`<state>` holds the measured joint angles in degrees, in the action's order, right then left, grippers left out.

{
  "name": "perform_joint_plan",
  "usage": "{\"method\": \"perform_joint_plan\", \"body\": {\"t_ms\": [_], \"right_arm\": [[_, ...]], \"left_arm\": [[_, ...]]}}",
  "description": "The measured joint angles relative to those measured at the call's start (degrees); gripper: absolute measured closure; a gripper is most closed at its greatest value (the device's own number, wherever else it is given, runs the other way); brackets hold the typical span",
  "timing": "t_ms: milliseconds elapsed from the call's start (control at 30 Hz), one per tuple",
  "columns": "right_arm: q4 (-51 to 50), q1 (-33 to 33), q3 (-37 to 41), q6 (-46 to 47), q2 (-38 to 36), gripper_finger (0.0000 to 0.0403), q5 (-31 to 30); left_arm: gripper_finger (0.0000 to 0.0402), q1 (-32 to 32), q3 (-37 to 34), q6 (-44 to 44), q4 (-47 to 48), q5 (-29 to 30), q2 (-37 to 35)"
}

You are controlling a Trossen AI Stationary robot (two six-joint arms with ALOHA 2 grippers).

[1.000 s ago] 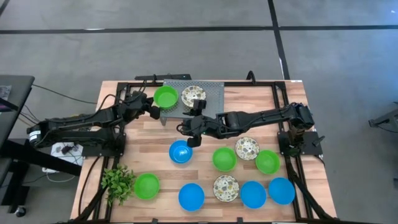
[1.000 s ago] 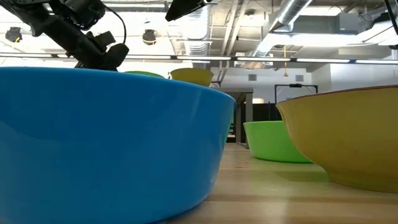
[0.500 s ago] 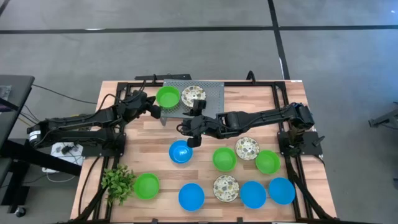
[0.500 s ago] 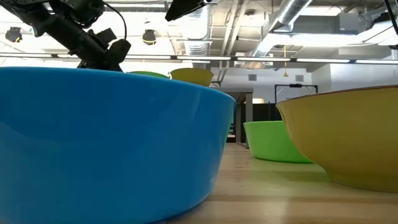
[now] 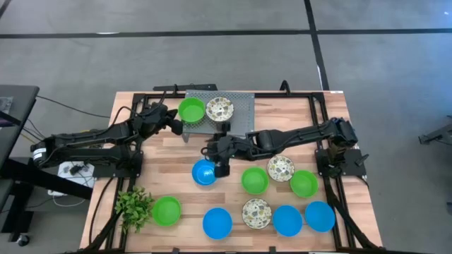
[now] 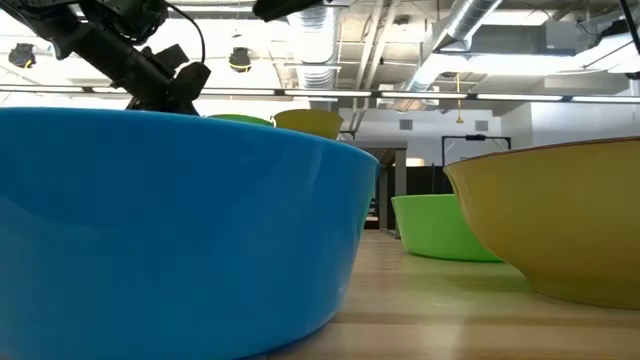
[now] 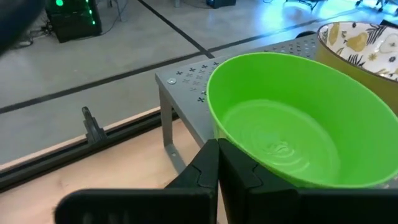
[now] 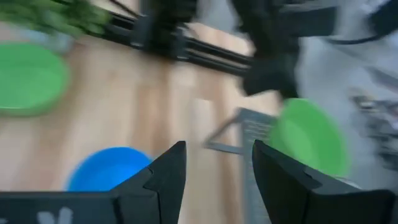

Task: Pick & Place Mini bowls
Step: Adjust the green bowl on the shelf, then put the blue bowl on the shelf

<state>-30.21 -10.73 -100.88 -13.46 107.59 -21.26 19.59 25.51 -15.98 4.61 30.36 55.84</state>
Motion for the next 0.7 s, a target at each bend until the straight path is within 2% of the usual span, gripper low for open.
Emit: {"method": "perform_joint_plan", "body": {"t_ms": [200,500,600,700], "right_arm": [[-5.2,-1.9,0.0,9.0,0.9,0.0245,13.4],[-7.3,-3.7,0.0,11.0,8.1,0.0262,15.8],[-7.3,-3.6,0.0,11.6,10.0,0.026,16.1],[-6.8,-3.6,0.0,12.6,11.7,0.0256,17.1]], "left_arm": [[0.0398,-0.1,-0.1,0.7,0.1,0.0,-4.0],[0.0398,-4.5,0.0,4.0,0.3,-0.2,-18.4],[0.0398,-7.5,0.0,6.6,0.3,-2.1,-21.7],[0.0398,-10.2,0.0,10.0,0.1,-6.4,-24.0]]}}
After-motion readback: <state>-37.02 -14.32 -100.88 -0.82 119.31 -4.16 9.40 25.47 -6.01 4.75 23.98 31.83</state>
